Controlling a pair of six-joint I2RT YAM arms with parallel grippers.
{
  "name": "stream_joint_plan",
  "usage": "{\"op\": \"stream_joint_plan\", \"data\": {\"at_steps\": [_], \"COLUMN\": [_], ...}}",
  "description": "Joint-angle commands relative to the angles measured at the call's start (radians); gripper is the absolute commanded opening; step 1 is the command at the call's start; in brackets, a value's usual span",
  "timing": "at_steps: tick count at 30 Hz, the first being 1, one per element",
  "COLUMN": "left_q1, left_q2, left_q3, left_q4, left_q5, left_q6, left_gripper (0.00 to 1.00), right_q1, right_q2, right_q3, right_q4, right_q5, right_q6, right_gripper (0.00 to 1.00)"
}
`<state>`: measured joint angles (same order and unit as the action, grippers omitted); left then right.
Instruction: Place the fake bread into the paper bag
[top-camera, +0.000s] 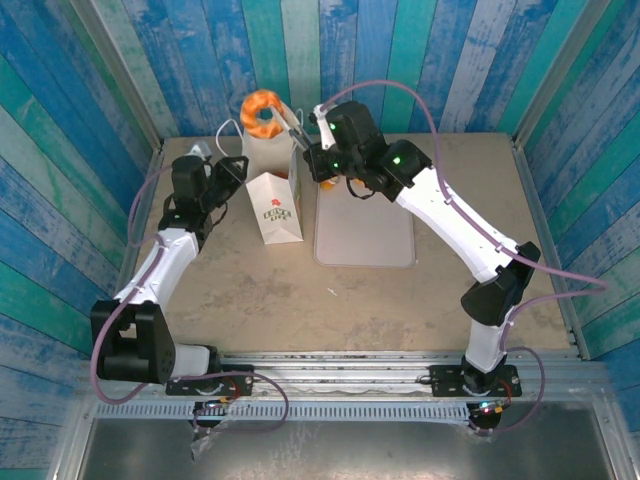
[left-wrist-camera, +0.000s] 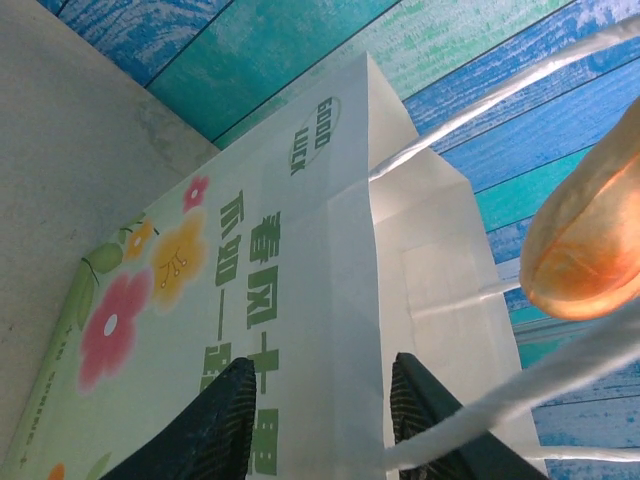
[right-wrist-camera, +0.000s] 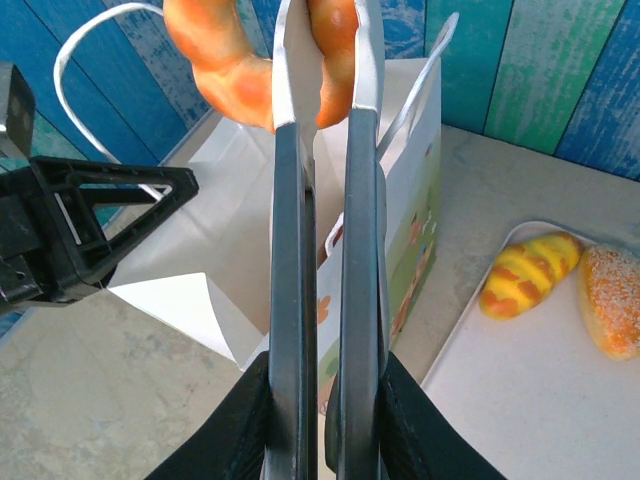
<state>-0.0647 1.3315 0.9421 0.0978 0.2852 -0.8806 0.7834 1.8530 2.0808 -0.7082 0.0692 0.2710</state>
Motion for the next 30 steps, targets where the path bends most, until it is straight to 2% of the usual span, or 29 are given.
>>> {"op": "stream_joint_plan", "data": {"at_steps": [1, 9, 18, 25, 30], "left_q1": [0.0, 0.0, 0.0, 0.001, 0.001], "left_q2": [-0.016, -0.015, -0.015, -0.015, -0.016], "left_q3": [0.0, 0.001, 0.001, 0.006, 0.007], "left_q4": [0.02, 0.02, 0.023, 0.017, 0.022], "left_q5": [-0.026, -0.022, -0.02, -0.017, -0.014], "left_q6": [-0.001, -0.005, -0.009, -0.004, -0.006], "left_gripper": [0.38, 0.31, 0.28, 0.28, 0.28], "right_q1": [0.004, 0.004, 0.004, 0.005, 0.005], "right_q2": [-0.004, 0.014, 0.044, 0.051, 0.05], "right_q3": [-0.007, -0.006, 0.021, 0.027, 0.042], "right_q4": [0.015, -0.024, -0.07, -0.077, -0.086], "right_q5": [0.021, 0.026, 0.023, 0.018, 0.018], "right_q6": [-0.023, -0.053, -0.071, -0.074, -0.078], "right_gripper": [0.25, 0.26, 0.27, 0.36, 0.38]}}
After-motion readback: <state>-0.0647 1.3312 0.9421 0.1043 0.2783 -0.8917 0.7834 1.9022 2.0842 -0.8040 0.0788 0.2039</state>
